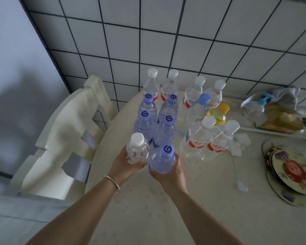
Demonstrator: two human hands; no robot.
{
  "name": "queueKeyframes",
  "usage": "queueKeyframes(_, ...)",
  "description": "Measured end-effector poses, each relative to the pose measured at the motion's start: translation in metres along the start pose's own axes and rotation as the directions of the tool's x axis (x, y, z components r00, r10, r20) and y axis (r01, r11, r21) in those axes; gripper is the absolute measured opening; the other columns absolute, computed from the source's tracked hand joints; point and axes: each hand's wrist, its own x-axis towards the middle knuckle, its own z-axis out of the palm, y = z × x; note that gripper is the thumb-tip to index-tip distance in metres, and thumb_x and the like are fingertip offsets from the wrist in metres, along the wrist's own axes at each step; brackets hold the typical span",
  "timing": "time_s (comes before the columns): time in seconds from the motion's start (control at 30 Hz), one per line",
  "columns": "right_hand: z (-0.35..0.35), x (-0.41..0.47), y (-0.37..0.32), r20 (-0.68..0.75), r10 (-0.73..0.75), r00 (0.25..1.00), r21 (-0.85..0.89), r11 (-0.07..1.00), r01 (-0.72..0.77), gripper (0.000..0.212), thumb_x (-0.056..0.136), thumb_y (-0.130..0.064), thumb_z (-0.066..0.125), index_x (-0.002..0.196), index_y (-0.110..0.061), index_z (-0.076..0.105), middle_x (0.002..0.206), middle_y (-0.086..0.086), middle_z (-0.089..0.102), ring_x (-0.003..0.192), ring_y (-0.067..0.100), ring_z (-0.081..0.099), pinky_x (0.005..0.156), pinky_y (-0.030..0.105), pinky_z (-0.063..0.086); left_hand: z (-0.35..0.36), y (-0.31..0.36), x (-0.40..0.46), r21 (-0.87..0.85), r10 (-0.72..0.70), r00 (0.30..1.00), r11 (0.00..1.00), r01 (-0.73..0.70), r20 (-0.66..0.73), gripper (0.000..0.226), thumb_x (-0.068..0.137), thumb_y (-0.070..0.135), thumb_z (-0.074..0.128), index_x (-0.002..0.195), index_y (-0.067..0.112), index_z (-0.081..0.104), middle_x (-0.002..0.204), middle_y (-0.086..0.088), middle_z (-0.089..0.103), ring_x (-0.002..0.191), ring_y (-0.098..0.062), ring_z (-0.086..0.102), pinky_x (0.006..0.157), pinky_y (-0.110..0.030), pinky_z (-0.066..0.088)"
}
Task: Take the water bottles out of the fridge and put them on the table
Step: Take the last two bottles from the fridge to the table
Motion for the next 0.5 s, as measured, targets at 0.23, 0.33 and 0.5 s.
queueKeyframes(0.23,-0.030,-0.031,0.005,0.017,0.008,1.000,-0.069,0.998,-0.007,0.085,0.069,-0.035,0.078,0.138,-0.016,0.032,0.134,0.002,0.047,0.119,0.021,0.051,0.087,0.028,0.043,0.000,0.013,-0.040,-0.182,-0.007,0.986,0.983,-0.024,-0.166,0.080,0.054,0.017,0.085,0.125,0.016,0.048,0.121,-0.006,0.058,0.106,-0.019,0.057,0.089,-0.030,0.044)
queueKeyframes(0.33,-0.043,-0.055,0.007,0.020,-0.010,1.000,-0.108,0.994,0.012,0.077,0.076,-0.027,0.073,0.139,-0.015,0.031,0.138,0.003,0.044,0.120,0.022,0.051,0.085,0.027,0.043,0.002,0.011,-0.072,-0.196,-0.012,0.980,0.980,-0.027,-0.197,0.080,0.062,0.003,0.080,0.132,0.006,0.042,0.121,-0.012,0.051,0.103,-0.024,0.055,0.079,-0.022,0.046)
queueKeyframes(0.5,-0.053,-0.115,0.009,0.055,-0.093,0.994,-0.075,0.992,0.097,0.070,0.078,-0.028,0.070,0.136,-0.019,0.033,0.133,0.003,0.046,0.116,0.023,0.054,0.089,0.032,0.046,0.005,0.005,-0.141,-0.153,0.057,0.956,0.983,-0.105,-0.287,0.060,0.076,-0.010,0.069,0.128,0.006,0.045,0.112,-0.013,0.053,0.083,-0.024,0.058,0.064,-0.010,0.051)
